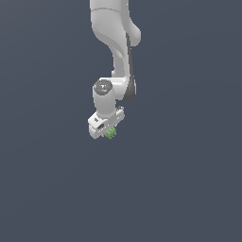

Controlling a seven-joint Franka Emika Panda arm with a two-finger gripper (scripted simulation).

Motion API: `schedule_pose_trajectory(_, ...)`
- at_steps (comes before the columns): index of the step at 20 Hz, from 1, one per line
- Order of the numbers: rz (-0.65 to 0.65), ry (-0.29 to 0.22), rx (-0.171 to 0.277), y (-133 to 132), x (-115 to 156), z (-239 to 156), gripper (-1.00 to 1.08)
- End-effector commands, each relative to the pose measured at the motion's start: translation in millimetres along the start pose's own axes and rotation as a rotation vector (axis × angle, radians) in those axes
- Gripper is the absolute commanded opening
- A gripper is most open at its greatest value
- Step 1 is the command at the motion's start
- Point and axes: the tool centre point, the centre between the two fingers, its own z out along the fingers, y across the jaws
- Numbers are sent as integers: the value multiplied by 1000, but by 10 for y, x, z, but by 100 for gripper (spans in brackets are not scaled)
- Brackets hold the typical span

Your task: Pick up the object and move it to a goal position.

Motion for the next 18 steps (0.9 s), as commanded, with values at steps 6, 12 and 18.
schedule_pose_trajectory(6,-1,1,-1,-121,325,-408,-100)
schedule_pose_trajectory(12,-2,0,0,-265,723,-908,-100)
schedule_pose_trajectory(18,-2,0,0,-415,1168,-1462,-100)
